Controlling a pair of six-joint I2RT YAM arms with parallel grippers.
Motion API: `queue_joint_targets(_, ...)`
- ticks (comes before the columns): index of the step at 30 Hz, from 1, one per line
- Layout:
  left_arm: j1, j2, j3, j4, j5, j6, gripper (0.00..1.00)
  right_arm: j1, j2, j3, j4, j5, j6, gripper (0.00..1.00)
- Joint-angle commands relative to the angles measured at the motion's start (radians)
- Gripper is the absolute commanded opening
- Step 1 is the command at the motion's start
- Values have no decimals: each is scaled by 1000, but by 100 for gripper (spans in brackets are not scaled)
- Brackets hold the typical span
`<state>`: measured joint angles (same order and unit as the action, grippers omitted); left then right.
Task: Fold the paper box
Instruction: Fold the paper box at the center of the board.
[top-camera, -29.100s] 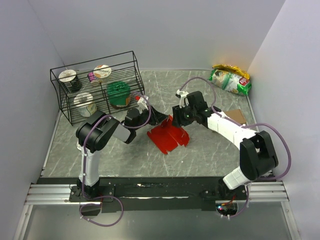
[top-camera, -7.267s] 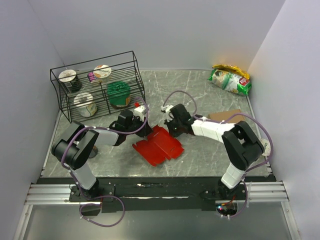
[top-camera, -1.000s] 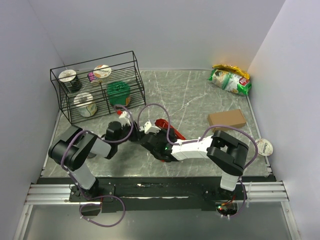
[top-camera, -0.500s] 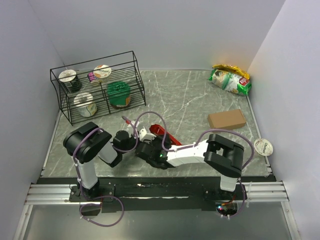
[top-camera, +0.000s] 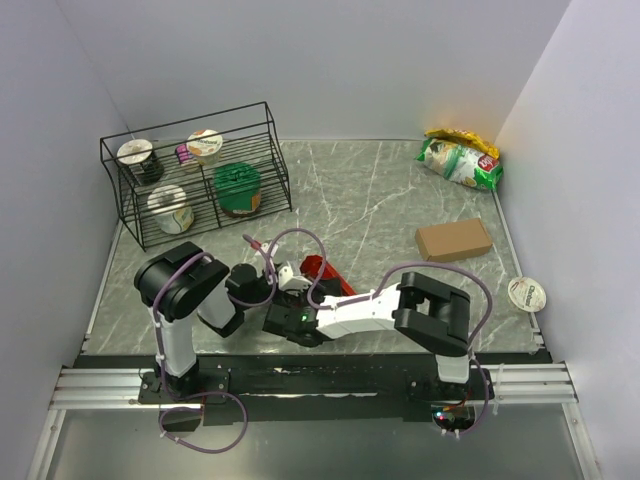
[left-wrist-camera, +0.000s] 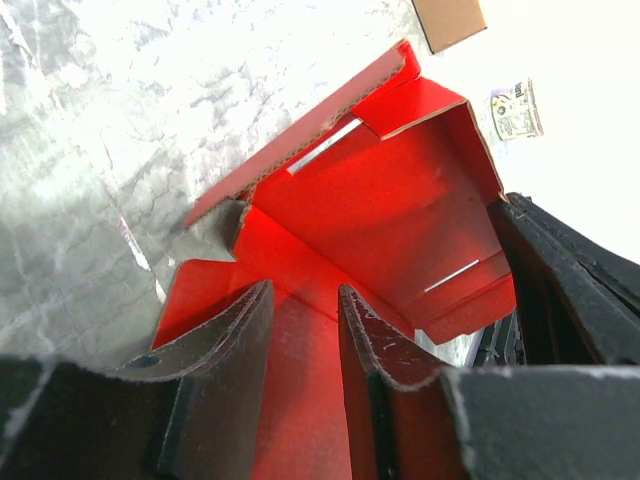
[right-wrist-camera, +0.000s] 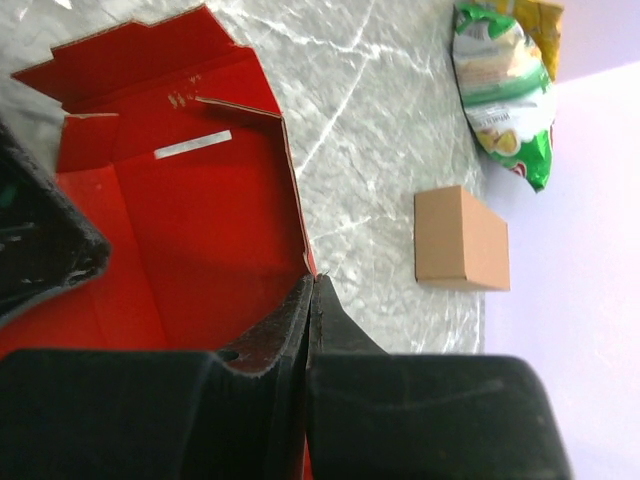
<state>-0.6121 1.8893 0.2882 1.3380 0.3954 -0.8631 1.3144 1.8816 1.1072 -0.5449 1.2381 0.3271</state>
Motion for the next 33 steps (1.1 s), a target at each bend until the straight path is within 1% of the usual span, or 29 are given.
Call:
queue_joint_targets(1,5,-10,-14,99,5,-40,40,31,36,62,-214,52,263,0)
queue_joint_targets(2,12,-21,-9,98,11,-39,42,22,48,83,-263,96,308,0)
queue_joint_targets(3,17,-30,-6,89,17,-36,43,17,57,95,-437,118,448,0)
queue_joint_targets(4,24,-59,-3,79,22,-33,43,10,88,115,-557,148,563,0)
queue_joint_targets(5,38,-76,5,67,29,-30,44,-6,114,176,-751,171,714,0)
queue_joint_targets(6,44,-91,6,44,31,-22,45,-17,151,215,-961,226,1041,0)
queue_joint_targets(7,49,-128,8,29,33,-16,45,-24,180,226,-1027,250,1000,0)
queue_joint_targets(10,54,-198,9,-40,30,22,47,-33,179,238,-1026,314,966,0)
queue_joint_targets(14,55,-251,11,-141,-9,68,48,-58,122,256,-1026,314,1003,0)
queue_joint_targets(19,60,-292,34,-210,-24,116,48,-69,61,258,-1026,330,955,0)
queue_joint_targets(22,63,-338,49,-270,-49,148,50,-96,45,264,-1026,322,931,0)
queue_joint_targets(25,84,-404,45,-327,-50,185,60,-107,40,275,-1027,333,897,0)
queue_joint_targets(26,92,-424,45,-365,-46,209,66,-109,36,275,-1027,333,891,0)
queue_joint_targets(27,101,-461,48,-387,-38,223,70,-112,28,275,-1027,334,888,0)
queue_joint_targets(28,127,-472,54,-392,17,239,73,-112,11,275,-1027,334,883,0)
queue_joint_targets(29,144,-473,61,-389,69,277,81,-113,5,275,-1029,334,871,0)
queue_joint_targets(30,156,-469,77,-410,118,307,83,-112,-12,275,-1027,334,865,0)
queue_joint_targets(31,169,-467,124,-442,170,346,87,-113,-22,267,-1027,331,860,0)
queue_joint_targets(32,172,-469,155,-495,242,434,89,-112,-33,260,-1027,330,854,0)
queue_joint_targets(33,172,-473,187,-610,278,482,90,-112,-53,241,-1027,328,848,0)
